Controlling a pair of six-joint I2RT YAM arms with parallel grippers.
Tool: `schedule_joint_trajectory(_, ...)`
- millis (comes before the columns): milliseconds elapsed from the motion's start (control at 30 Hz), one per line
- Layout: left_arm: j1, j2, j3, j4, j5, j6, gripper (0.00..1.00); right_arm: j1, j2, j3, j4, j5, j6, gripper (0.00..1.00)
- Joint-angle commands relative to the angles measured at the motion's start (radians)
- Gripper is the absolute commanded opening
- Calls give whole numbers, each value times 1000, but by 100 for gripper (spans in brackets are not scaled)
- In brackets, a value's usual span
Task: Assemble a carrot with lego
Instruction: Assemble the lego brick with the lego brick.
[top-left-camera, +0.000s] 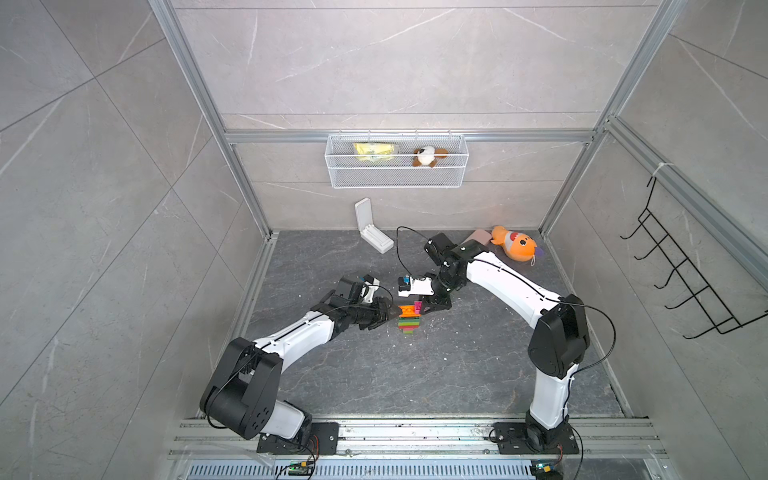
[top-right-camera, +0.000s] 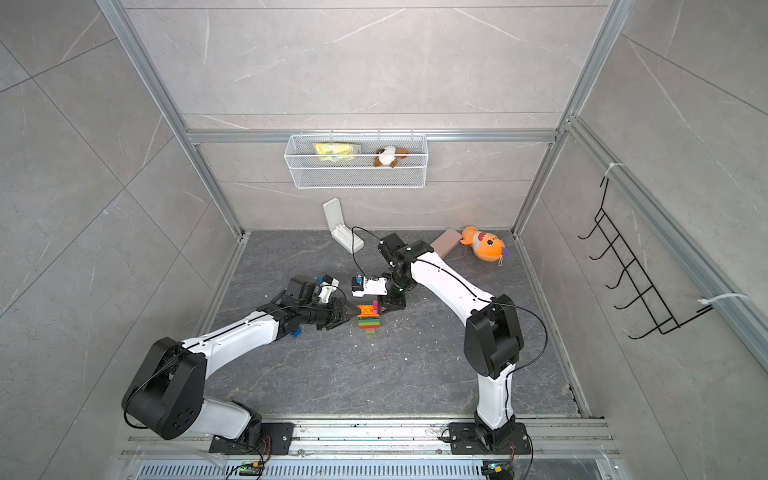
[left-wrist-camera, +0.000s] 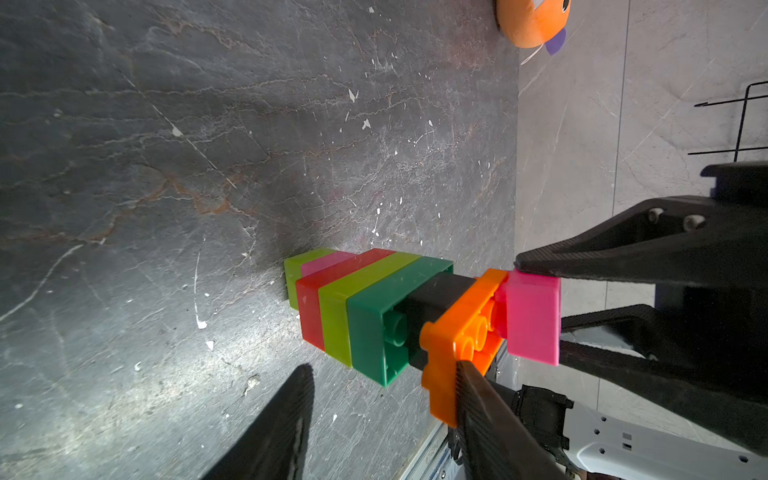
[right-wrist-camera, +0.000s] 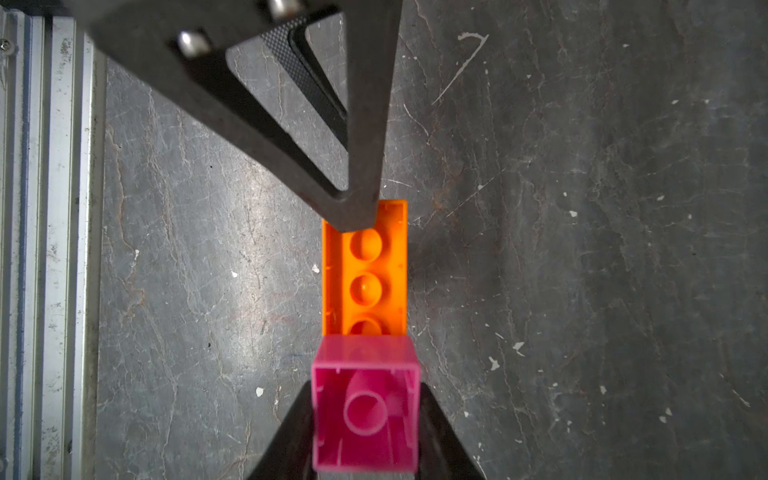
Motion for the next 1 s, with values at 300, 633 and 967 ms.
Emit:
schedule_joint_trajectory(300,2,-26,-11,24,18,-5,57,12,-26,-28,-28,5,43,16)
schedule_joint_trajectory(633,-3,-29,-7,22,15,-5,57,23,-5,-11,-64,53,65,16)
schedule_joint_trajectory(967,-4,-29,-10,23,12,-2,57,37,24,7,-103,131,77,15)
